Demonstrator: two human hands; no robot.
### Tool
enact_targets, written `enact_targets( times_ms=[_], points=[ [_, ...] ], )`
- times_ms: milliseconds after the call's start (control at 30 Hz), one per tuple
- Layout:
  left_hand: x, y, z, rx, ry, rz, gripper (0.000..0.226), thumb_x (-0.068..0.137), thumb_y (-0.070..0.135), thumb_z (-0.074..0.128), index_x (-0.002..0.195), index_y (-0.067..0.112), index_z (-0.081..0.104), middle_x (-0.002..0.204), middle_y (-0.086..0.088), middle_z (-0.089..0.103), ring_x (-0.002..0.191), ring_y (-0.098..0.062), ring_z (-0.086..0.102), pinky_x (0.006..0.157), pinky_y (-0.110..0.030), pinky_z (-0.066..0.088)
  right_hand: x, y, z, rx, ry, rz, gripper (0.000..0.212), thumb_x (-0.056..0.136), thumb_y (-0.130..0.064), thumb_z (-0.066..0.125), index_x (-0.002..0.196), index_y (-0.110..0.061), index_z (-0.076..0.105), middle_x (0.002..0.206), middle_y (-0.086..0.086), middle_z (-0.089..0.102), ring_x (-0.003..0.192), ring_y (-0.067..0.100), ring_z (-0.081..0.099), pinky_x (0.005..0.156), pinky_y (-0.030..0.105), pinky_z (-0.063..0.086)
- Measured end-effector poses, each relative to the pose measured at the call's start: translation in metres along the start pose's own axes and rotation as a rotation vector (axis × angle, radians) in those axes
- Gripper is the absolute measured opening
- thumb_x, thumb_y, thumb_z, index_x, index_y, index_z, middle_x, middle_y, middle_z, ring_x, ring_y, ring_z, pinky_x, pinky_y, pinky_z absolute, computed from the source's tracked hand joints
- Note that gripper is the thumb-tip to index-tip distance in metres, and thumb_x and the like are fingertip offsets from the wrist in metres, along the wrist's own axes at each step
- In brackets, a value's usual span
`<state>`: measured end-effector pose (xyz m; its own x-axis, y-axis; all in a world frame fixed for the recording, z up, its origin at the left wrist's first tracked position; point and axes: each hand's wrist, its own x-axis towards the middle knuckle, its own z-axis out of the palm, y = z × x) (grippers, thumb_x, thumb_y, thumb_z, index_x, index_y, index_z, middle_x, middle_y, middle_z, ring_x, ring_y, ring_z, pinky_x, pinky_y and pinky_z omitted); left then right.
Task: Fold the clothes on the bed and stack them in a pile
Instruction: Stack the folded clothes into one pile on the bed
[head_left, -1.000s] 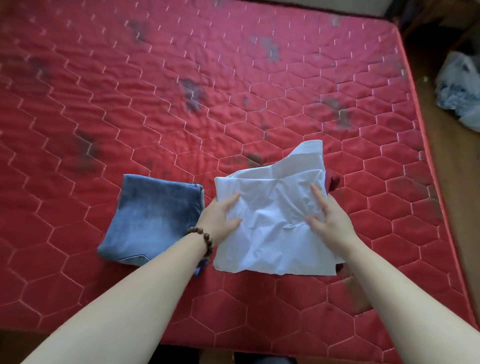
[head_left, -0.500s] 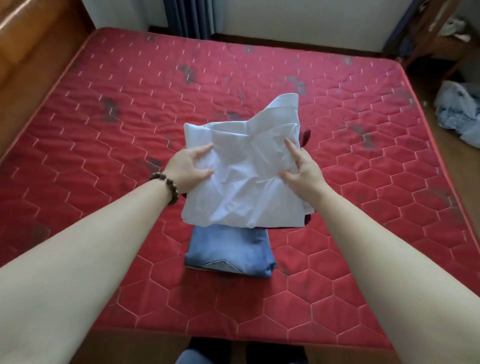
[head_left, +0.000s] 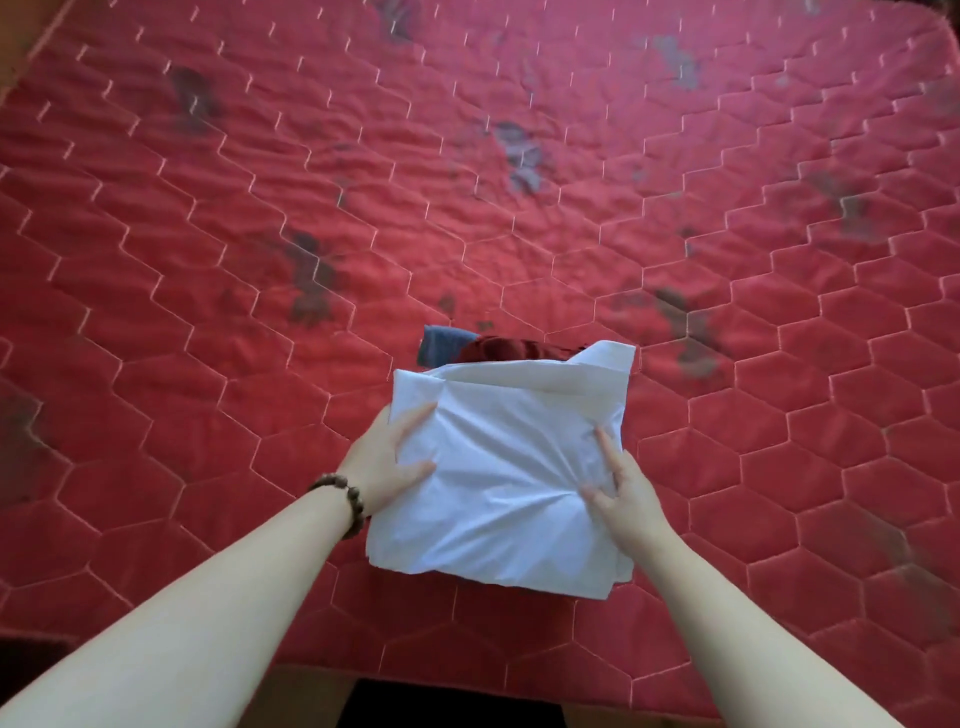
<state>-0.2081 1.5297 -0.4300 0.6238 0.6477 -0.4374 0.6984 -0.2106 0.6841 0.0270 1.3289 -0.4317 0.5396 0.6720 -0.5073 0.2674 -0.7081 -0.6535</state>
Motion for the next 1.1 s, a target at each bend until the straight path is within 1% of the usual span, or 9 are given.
enact_targets(
  times_ms=[100, 233, 333, 500, 600, 733, 933, 1033, 1100],
  points=[
    [0.002, -0.002, 0.002, 0.044, 0.003, 0.002, 0.075, 0.079, 0.023, 0.073, 0.143, 0.038, 0.036, 0.146, 0.0, 0.034, 0.132, -0.025, 0.032, 0.111, -0.035, 0.026, 0.004, 0.002, 0.001, -0.019, 0.012, -0.003, 0.082, 0.086, -0.01, 0.058, 0.148, -0.045, 0.018, 0.118, -0.009, 0.045, 0.093, 0.004, 0.047, 0.076, 0.014, 0.032],
    [0.005, 0.006, 0.006, 0.018, -0.005, 0.006, 0.075, 0.08, 0.02, 0.072, 0.144, 0.034, 0.036, 0.143, -0.001, 0.036, 0.131, -0.021, 0.039, 0.105, -0.025, 0.031, 0.006, 0.004, 0.002, -0.017, 0.033, 0.005, 0.082, 0.086, -0.012, 0.059, 0.146, -0.051, 0.018, 0.113, -0.011, 0.045, 0.092, 0.006, 0.048, 0.074, 0.014, 0.033],
    [0.004, 0.009, 0.01, 0.079, 0.022, -0.004, 0.073, 0.081, 0.02, 0.07, 0.144, 0.034, 0.037, 0.141, -0.005, 0.038, 0.127, -0.026, 0.041, 0.106, -0.033, 0.035, 0.006, 0.005, 0.002, 0.032, 0.015, 0.031, 0.082, 0.086, -0.02, 0.063, 0.142, -0.058, 0.018, 0.104, -0.008, 0.043, 0.096, 0.01, 0.05, 0.074, 0.016, 0.035],
    [0.003, 0.012, 0.014, 0.059, 0.074, -0.015, 0.067, 0.082, 0.016, 0.067, 0.142, 0.03, 0.041, 0.142, -0.004, 0.039, 0.129, -0.026, 0.038, 0.106, -0.034, 0.034, 0.013, -0.001, 0.002, 0.168, 0.037, 0.03, 0.079, 0.085, -0.03, 0.069, 0.144, -0.053, 0.023, 0.119, -0.004, 0.04, 0.107, 0.011, 0.044, 0.091, 0.025, 0.031],
    [-0.001, 0.015, 0.021, 0.083, 0.12, 0.051, 0.062, 0.083, 0.013, 0.066, 0.14, 0.026, 0.046, 0.14, -0.005, 0.041, 0.129, -0.025, 0.038, 0.103, -0.033, 0.037, 0.014, -0.003, 0.005, 0.174, 0.064, 0.016, 0.079, 0.084, -0.028, 0.07, 0.144, -0.052, 0.024, 0.122, -0.003, 0.04, 0.108, 0.012, 0.043, 0.092, 0.027, 0.031],
    [-0.01, 0.021, 0.029, 0.129, 0.097, 0.088, 0.059, 0.085, 0.014, 0.064, 0.139, 0.029, 0.046, 0.145, -0.004, 0.037, 0.133, -0.022, 0.035, 0.105, -0.035, 0.039, 0.011, -0.004, 0.006, 0.132, 0.096, -0.019, 0.079, 0.085, -0.02, 0.067, 0.146, -0.048, 0.025, 0.127, -0.001, 0.04, 0.113, 0.013, 0.042, 0.097, 0.027, 0.032],
    [-0.018, 0.028, 0.037, 0.362, 0.056, 0.165, 0.054, 0.086, 0.023, 0.057, 0.139, 0.032, 0.047, 0.149, 0.0, 0.033, 0.135, -0.024, 0.027, 0.108, -0.034, 0.028, 0.005, 0.004, 0.003, 0.09, 0.168, 0.011, 0.077, 0.086, -0.012, 0.064, 0.147, -0.042, 0.027, 0.12, 0.0, 0.042, 0.109, 0.015, 0.044, 0.092, 0.026, 0.033],
    [-0.023, 0.033, 0.046, 0.39, 0.027, 0.325, 0.041, 0.085, 0.014, 0.054, 0.125, 0.02, 0.059, 0.151, -0.007, 0.034, 0.144, -0.032, 0.018, 0.115, -0.043, 0.023, 0.004, 0.013, 0.001, 0.063, 0.157, 0.049, 0.078, 0.086, -0.014, 0.064, 0.148, -0.04, 0.025, 0.122, -0.001, 0.042, 0.114, 0.019, 0.046, 0.091, 0.027, 0.034],
    [-0.024, 0.033, 0.051, 0.363, 0.059, 0.404, 0.033, 0.081, 0.006, 0.054, 0.112, 0.011, 0.065, 0.149, -0.014, 0.037, 0.143, -0.038, 0.022, 0.114, -0.048, 0.027, 0.004, 0.017, 0.0, 0.073, 0.134, 0.049, 0.079, 0.086, -0.016, 0.066, 0.149, -0.04, 0.024, 0.127, -0.002, 0.042, 0.118, 0.017, 0.044, 0.093, 0.028, 0.034]
  ],
)
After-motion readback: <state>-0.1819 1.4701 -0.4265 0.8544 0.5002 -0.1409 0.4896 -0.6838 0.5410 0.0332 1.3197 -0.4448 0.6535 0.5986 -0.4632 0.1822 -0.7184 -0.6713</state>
